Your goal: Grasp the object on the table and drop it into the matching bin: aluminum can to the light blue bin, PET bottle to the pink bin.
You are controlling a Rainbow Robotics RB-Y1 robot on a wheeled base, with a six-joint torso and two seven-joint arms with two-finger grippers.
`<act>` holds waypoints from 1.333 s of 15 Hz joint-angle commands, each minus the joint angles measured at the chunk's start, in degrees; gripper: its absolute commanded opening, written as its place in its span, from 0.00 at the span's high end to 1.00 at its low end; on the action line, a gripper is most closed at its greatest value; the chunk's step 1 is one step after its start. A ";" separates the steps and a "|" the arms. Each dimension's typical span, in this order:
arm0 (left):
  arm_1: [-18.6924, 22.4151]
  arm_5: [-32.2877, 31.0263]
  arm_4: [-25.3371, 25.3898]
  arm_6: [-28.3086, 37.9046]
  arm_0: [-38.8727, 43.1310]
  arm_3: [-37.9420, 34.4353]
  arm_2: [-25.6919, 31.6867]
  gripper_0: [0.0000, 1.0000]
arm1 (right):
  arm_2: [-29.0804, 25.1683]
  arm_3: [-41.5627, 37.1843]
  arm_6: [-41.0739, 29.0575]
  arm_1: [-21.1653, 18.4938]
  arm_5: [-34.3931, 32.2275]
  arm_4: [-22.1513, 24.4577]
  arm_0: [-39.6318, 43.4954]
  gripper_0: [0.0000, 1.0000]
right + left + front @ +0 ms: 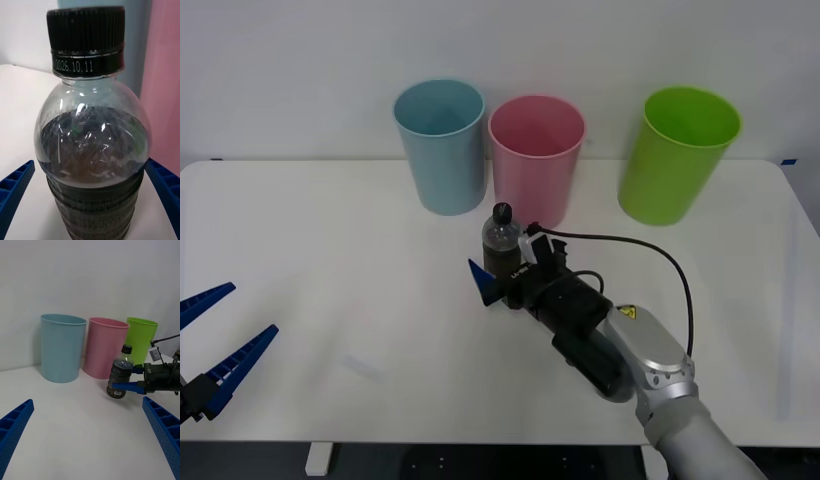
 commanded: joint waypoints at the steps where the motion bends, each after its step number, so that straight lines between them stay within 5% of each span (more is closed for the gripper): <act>1: 0.00 0.00 0.00 0.00 0.00 0.00 0.00 0.00 | -0.01 -0.01 0.25 0.00 0.00 0.04 -0.07 0.08; 2: 0.00 0.00 0.00 0.00 0.00 0.00 0.00 0.00 | -0.10 -0.01 0.25 0.00 0.00 -0.14 -0.07 0.87; 3: 0.00 0.00 0.00 0.00 0.00 0.00 0.00 0.00 | -0.10 -0.01 0.25 0.00 0.00 -0.31 -0.07 1.00; 13: 0.00 0.00 0.00 0.00 0.00 0.00 0.00 0.00 | -2.12 -0.44 0.16 -0.88 -4.13 -0.40 0.11 1.00; 20: 0.00 0.00 0.00 0.00 0.00 0.00 0.00 0.00 | 0.08 -16.18 -6.87 -7.47 -3.95 -1.10 9.51 1.00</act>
